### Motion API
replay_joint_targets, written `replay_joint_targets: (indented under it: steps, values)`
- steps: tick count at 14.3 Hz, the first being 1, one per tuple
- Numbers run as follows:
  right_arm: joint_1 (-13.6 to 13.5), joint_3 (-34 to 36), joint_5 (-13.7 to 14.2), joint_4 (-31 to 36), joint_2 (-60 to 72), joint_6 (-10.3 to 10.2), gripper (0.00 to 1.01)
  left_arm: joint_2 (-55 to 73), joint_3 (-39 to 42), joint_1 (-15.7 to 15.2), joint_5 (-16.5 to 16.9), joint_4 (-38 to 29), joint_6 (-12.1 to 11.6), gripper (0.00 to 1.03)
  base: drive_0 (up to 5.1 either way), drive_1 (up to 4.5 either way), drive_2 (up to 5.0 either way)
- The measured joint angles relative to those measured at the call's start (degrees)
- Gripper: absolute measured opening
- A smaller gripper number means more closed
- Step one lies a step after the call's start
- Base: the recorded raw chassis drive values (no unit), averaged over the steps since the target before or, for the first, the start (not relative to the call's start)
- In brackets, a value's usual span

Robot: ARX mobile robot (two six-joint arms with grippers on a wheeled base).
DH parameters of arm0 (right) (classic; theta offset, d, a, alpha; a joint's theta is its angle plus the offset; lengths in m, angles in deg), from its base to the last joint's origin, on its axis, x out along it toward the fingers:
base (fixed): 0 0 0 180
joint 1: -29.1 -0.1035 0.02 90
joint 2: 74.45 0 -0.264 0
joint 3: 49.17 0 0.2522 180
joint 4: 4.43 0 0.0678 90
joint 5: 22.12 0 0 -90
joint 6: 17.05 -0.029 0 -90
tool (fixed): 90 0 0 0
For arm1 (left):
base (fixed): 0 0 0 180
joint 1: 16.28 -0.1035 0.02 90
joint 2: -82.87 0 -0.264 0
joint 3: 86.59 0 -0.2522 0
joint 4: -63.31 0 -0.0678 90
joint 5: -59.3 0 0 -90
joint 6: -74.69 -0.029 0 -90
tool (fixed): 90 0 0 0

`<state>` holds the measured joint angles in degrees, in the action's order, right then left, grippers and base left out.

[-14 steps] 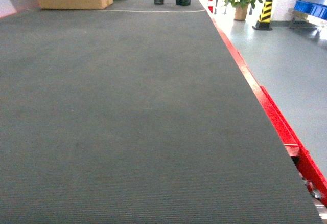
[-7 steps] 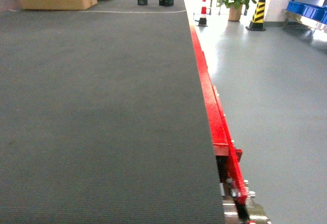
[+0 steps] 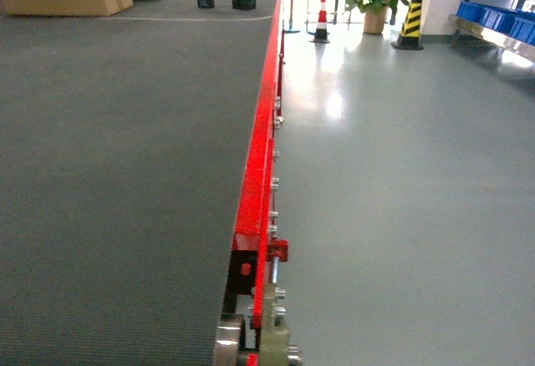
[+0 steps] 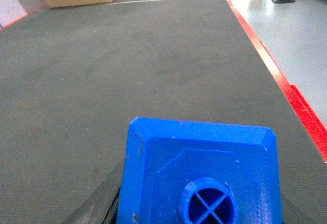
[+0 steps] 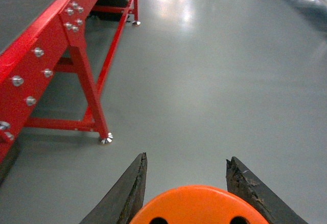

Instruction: Sort blue parts and orange caps into right shelf containers

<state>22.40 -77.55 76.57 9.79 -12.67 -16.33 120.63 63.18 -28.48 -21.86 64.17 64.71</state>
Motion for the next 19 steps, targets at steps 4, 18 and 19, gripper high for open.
replay_joint_targets:
  steps: [4, 18, 19]
  values:
    - [0.02, 0.0, 0.02, 0.13, -0.02, 0.0, 0.41, 0.0, 0.0, 0.02, -0.02, -0.04, 0.02, 0.45, 5.0, -2.46, -2.5]
    - [0.02, 0.0, 0.02, 0.0, -0.02, 0.0, 0.41, 0.0, 0.0, 0.11, 0.04, -0.11, 0.02, 0.45, 5.1, -2.38, -2.4]
    - [0.02, 0.0, 0.0, 0.04, -0.02, 0.0, 0.41, 0.0, 0.0, 0.11, 0.04, -0.04, 0.02, 0.45, 5.2, -2.29, -2.3]
